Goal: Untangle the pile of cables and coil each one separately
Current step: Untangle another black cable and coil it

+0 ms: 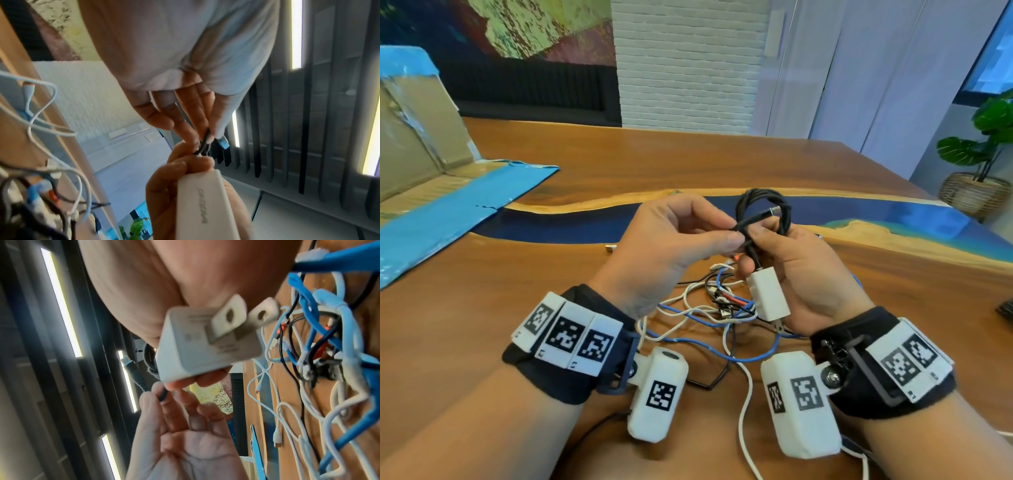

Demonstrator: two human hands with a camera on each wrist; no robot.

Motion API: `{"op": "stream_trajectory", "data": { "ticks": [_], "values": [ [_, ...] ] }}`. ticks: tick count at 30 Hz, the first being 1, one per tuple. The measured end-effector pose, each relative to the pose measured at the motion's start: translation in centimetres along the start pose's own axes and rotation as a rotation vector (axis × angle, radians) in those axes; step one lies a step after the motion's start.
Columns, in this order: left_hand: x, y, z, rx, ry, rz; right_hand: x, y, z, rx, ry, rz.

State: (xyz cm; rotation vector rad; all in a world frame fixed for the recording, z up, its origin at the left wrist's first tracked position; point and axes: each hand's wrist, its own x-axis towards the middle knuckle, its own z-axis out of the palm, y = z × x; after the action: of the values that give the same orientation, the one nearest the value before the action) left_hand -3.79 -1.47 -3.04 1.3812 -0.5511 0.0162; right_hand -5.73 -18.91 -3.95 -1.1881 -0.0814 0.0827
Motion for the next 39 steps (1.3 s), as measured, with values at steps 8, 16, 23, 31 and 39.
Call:
{"op": "stream_trajectory", "data": {
  "ticks": [8,16,23,31,39],
  "values": [
    [0.4,-1.4,0.3,0.023,0.115,-0.244,0.1,0.9,0.3,-0.170,-0.034,-0.119],
    [0.4,-0.8,-0.7,0.092,-0.068,-0.230,0.1,0.7,0.2,-0.058,-0.112,-0.030],
    [0.5,-0.5,-1.2,0.159,-0.088,-0.239,0.0,1.0,0.7,0.027,-0.118,0.039],
    [0.5,-0.9,-0.5,-0.033,0.023,-0.130,0.1,0.8,0.3,-0.081,-0.076,-0.018],
    [0.3,-0.9,-0.2,0.030,0.061,-0.068,0.1,1.2,0.1,-0.161,-0.086,0.021]
  ]
}}
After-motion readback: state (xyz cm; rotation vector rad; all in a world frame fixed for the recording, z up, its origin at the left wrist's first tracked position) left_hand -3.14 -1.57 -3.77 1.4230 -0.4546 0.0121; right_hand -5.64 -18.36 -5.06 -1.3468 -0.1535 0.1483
